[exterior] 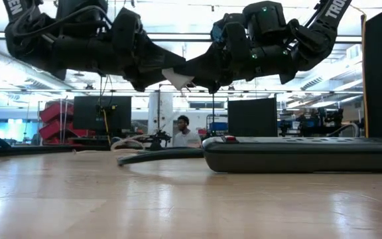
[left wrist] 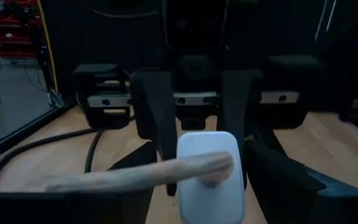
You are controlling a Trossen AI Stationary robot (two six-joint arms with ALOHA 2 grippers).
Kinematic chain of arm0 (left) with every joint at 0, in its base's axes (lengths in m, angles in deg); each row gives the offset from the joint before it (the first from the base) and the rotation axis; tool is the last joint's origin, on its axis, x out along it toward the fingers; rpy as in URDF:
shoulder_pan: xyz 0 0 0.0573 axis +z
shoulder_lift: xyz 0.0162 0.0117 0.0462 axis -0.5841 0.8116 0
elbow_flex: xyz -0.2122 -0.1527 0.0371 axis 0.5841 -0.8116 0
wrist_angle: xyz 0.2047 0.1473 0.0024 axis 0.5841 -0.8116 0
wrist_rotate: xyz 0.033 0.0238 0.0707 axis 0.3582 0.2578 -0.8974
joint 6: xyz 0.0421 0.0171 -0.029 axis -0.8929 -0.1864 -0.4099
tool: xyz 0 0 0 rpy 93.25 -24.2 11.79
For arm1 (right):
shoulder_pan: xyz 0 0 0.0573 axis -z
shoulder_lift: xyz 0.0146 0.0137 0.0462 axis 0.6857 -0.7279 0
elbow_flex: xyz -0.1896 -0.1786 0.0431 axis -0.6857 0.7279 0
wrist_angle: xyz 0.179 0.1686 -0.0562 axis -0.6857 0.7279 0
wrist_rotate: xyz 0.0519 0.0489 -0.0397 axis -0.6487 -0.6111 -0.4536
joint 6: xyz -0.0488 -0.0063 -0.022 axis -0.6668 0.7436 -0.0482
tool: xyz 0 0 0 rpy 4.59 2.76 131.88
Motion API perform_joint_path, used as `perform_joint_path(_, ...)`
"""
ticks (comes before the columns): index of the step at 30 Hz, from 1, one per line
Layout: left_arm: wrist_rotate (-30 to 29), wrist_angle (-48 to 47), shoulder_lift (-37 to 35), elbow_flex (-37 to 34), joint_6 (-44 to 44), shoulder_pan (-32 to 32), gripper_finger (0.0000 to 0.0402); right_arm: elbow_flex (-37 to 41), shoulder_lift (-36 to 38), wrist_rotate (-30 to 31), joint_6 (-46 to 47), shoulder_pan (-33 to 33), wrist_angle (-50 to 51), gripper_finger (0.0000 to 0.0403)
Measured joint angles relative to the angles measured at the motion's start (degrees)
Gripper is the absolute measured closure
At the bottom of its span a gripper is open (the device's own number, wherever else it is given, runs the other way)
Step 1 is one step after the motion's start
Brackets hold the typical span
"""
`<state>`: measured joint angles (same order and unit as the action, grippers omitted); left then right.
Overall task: Insert USB
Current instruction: Insert the white charger adapter into the black outlet extension
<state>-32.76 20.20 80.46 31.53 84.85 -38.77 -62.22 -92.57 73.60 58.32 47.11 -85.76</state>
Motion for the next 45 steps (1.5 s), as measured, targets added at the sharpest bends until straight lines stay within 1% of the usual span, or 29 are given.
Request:
perform_joint_path(6,0.00,-2.31,-0.04,0.48,-0.22,0.00,0.0241,0.07,0.00,-0.02,0.04,-0.07,1.14,0.0318)
perform_joint_path(8,0.00,-2.73,-0.04,0.48,-0.21,0.00,0.0251,0.07,0.00,-0.02,0.02,-0.07,1.68,0.0318)
perform_joint_path(11,0.02,-2.19,-0.17,0.05,0.02,0.00,0.0249,0.05,0.00,0.02,0.02,0.00,2.16,0.0318)
perform_joint_path(15,0.07,-0.72,-0.48,-0.59,0.15,0.02,0.0215,-0.22,0.00,0.19,0.00,0.00,2.54,0.0318)
perform_joint_path(17,-0.01,-0.65,-0.48,-0.73,0.17,0.02,0.0204,-0.21,0.04,0.26,0.00,0.02,2.92,0.0318)
perform_joint_path(20,-0.07,-0.68,-0.50,-0.81,0.22,0.04,0.0205,-0.11,0.04,0.24,-0.04,0.04,3.39,0.0318)
perform_joint_path(30,-0.02,1.12,-0.57,-0.90,0.45,0.07,0.0250,-0.02,0.13,0.00,-0.18,0.02,3.78,0.0318)
perform_joint_path(37,0.52,0.05,-0.63,-0.81,1.50,0.04,0.0301,0.02,0.07,0.13,-0.21,-0.02,3.67,0.0318)
perform_joint_path(40,0.67,-0.70,-0.69,-0.75,2.11,0.04,0.0297,0.09,-0.02,0.13,-0.46,-0.04,3.31,0.0318)
perform_joint_path(45,0.83,-1.55,-0.74,-0.74,2.84,0.04,0.0246,0.09,-0.02,0.00,-0.68,-0.07,2.44,0.0318)
